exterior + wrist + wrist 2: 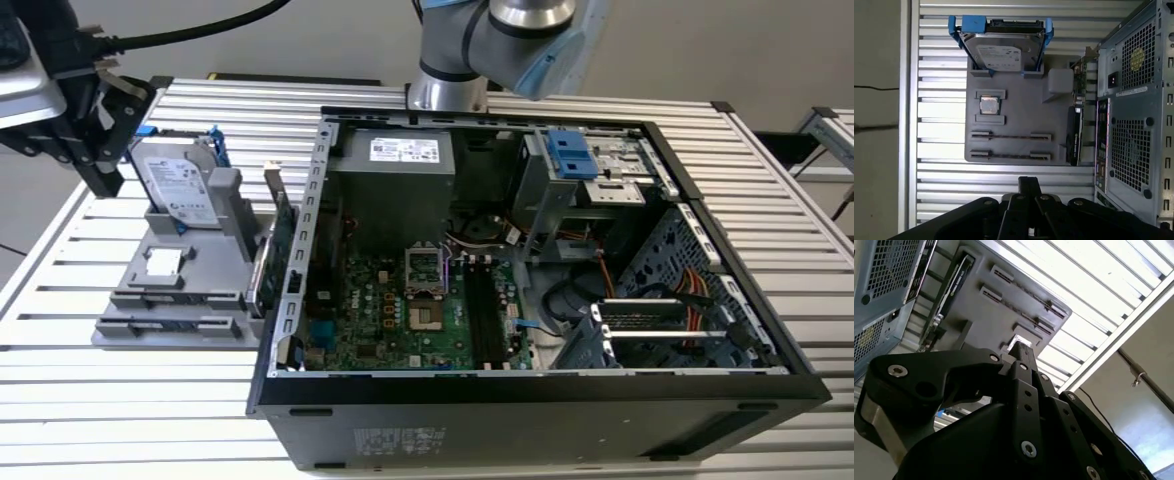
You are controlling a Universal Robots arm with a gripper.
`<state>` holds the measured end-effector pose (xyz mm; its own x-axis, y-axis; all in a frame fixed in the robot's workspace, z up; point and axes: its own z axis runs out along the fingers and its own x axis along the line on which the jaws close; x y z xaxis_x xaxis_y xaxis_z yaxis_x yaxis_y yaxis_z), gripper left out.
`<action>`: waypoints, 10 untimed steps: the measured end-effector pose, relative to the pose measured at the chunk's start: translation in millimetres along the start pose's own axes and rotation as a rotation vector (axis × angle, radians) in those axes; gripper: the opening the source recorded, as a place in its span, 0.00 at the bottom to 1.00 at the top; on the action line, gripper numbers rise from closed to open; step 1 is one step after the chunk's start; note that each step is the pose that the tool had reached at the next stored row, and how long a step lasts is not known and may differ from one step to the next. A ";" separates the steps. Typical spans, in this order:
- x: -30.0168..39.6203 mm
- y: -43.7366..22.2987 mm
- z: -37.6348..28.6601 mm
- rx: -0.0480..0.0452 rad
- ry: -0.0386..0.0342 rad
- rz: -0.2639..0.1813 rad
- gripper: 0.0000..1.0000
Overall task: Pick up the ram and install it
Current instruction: 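Pick up the ram and move it above insertion slot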
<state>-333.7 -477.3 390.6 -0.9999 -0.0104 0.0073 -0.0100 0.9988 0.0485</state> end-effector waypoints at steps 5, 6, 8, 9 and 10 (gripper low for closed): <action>0.3 0.0 0.0 0.0001 0.0008 -0.017 0.00; 0.3 0.0 0.0 0.0001 0.0010 -0.021 0.00; 0.4 0.0 0.0 0.0002 0.0014 -0.028 0.00; 0.3 0.0 0.0 0.0002 0.0014 -0.031 0.00; 0.4 0.0 0.1 0.0002 0.0016 -0.034 0.00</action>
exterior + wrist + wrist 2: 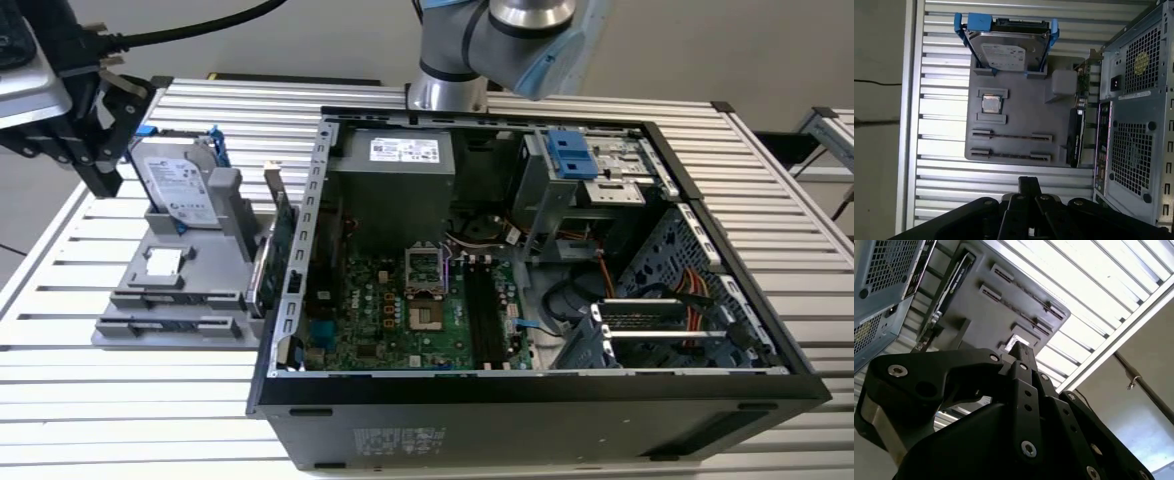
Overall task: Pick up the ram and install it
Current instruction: 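Pick up the ram and move it above insertion slot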
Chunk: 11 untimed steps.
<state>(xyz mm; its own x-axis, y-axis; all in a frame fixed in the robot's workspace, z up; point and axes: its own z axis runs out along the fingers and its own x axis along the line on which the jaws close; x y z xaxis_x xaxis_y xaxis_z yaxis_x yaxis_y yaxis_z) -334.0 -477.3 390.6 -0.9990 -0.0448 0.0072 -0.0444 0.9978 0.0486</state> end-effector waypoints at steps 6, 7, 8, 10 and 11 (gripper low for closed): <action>0.1 0.0 0.0 0.0002 0.0009 -0.019 0.00; 0.1 0.0 0.0 0.0002 0.0011 -0.022 0.00; 0.1 0.0 0.0 0.0002 0.0012 -0.025 0.00; 0.1 0.0 -0.1 0.0004 0.0016 -0.030 0.00; 0.1 0.0 -0.1 0.0003 0.0018 -0.033 0.00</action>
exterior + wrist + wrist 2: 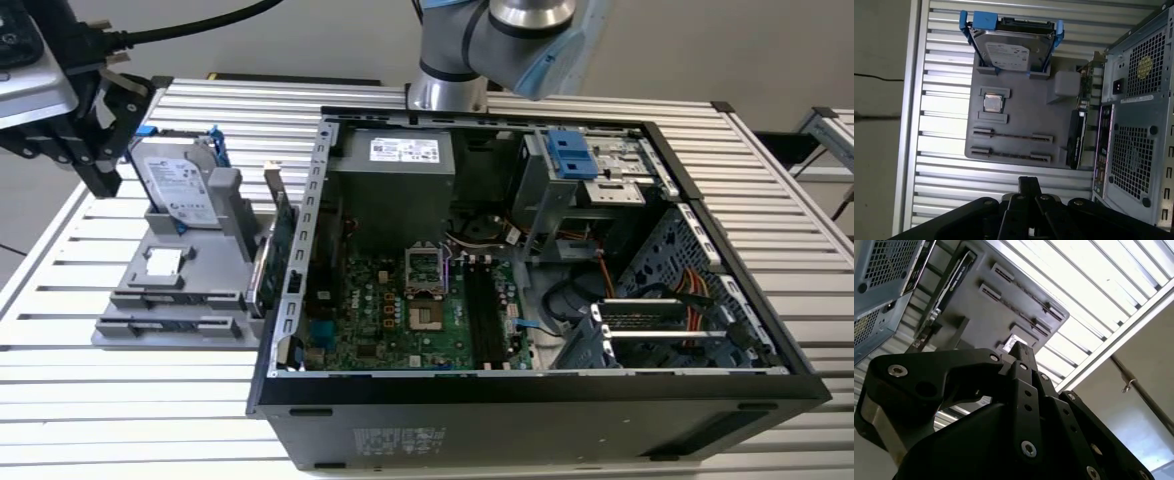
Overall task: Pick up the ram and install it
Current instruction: 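Pick up the ram and move it above insertion slot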
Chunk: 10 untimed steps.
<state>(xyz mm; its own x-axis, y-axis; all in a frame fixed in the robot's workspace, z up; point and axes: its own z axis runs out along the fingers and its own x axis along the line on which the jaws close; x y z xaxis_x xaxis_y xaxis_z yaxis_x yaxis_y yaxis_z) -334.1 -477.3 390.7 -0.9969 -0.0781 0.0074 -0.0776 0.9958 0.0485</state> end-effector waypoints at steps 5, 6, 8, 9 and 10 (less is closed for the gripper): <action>0.1 0.0 0.0 0.0001 0.0007 -0.014 0.00; 0.1 0.0 0.0 0.0001 0.0008 -0.017 0.00; 0.1 0.0 0.1 0.0000 0.0009 -0.022 0.00; 0.1 0.0 0.1 0.0000 0.0010 -0.025 0.00; 0.2 0.0 0.1 0.0000 0.0011 -0.027 0.00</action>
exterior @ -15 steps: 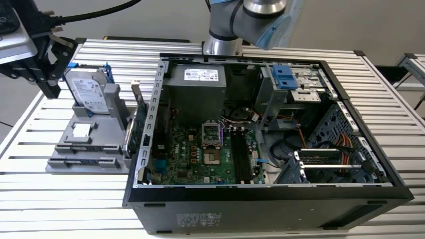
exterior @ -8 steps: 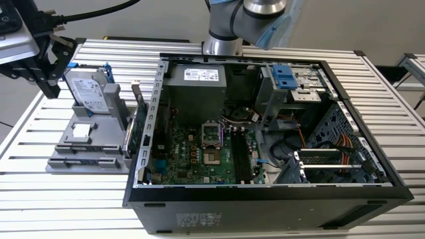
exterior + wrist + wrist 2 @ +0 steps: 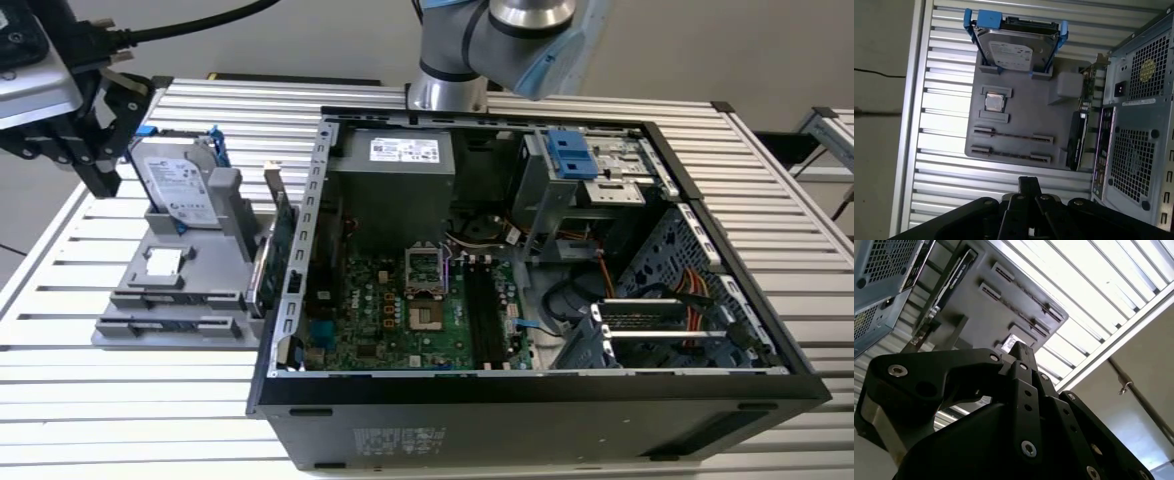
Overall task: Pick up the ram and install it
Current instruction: 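Pick up the ram and move it above insertion slot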
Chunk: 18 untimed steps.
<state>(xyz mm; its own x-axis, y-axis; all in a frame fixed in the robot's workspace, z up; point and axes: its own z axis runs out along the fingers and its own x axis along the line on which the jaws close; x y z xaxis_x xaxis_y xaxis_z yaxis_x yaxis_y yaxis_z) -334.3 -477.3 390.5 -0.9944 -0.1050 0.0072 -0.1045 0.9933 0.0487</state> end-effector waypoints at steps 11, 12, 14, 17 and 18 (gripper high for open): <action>0.0 0.0 -0.1 0.0003 0.0015 -0.027 0.00; 0.1 0.0 -0.1 0.0004 0.0016 -0.030 0.00; 0.1 0.0 -0.1 0.0004 0.0018 -0.035 0.00; 0.1 0.0 -0.1 0.0004 0.0021 -0.042 0.00; 0.1 0.0 0.0 0.0004 0.0022 -0.045 0.00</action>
<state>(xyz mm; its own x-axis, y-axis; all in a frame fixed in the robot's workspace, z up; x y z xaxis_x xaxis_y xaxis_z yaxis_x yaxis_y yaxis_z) -334.4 -477.3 390.6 -0.9887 -0.1494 0.0072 -0.1489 0.9877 0.0486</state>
